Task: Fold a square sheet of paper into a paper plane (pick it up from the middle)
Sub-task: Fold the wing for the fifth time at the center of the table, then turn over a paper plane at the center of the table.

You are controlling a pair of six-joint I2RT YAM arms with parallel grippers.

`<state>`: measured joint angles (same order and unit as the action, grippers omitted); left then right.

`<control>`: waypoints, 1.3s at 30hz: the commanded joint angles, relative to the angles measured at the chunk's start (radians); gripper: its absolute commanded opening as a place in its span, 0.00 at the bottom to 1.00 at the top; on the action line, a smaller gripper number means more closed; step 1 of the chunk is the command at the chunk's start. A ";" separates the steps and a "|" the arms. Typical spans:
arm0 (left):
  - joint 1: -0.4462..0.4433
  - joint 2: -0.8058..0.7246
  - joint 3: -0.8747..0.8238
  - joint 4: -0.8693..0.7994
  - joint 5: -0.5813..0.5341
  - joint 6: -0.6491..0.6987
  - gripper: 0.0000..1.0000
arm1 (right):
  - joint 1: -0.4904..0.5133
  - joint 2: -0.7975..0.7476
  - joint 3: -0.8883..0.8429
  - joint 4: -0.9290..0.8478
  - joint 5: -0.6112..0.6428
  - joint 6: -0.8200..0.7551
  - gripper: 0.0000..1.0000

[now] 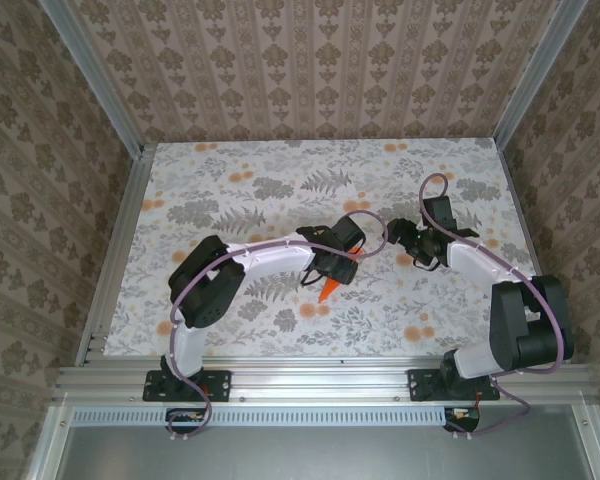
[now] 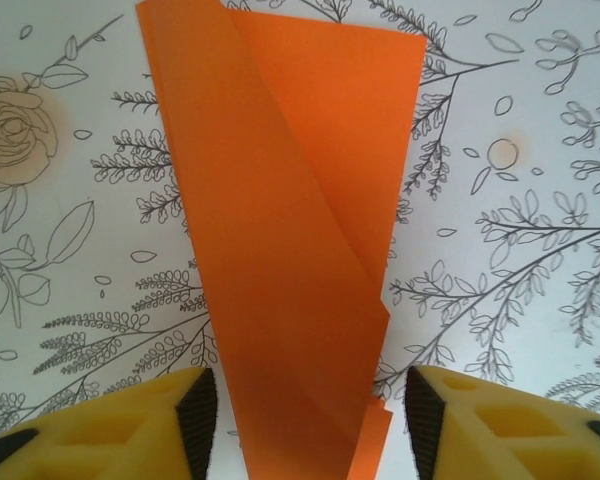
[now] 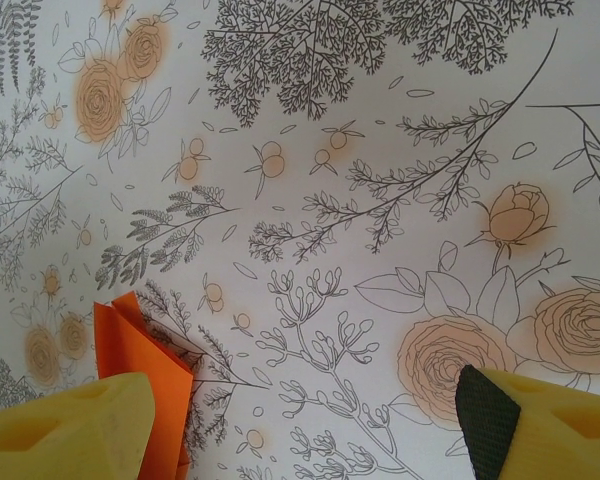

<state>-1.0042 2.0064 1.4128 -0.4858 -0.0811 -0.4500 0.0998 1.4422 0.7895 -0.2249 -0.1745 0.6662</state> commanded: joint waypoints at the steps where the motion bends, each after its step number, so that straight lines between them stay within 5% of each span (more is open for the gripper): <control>1: 0.014 0.017 0.030 -0.050 -0.033 -0.001 0.47 | -0.005 -0.022 -0.010 0.002 0.005 0.016 0.82; 6: 0.040 -0.028 0.002 -0.010 -0.024 -0.025 0.25 | -0.005 -0.022 -0.008 0.000 -0.017 0.009 0.81; 15: 0.139 -0.150 -0.158 0.228 0.141 -0.168 0.03 | 0.009 -0.038 -0.016 -0.005 -0.065 0.000 0.75; 21: 0.200 -0.178 -0.330 0.505 0.259 -0.370 0.00 | 0.096 -0.077 -0.024 -0.025 -0.070 -0.017 0.70; 29: 0.225 -0.173 -0.491 0.734 0.224 -0.561 0.00 | 0.267 -0.069 -0.022 0.020 -0.081 -0.022 0.67; 39: 0.242 -0.201 -0.566 0.802 0.251 -0.574 0.00 | 0.379 0.095 0.062 0.006 -0.059 -0.045 0.67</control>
<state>-0.7727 1.8439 0.8688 0.2768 0.1505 -1.0035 0.4698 1.5036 0.8005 -0.2096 -0.2394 0.6506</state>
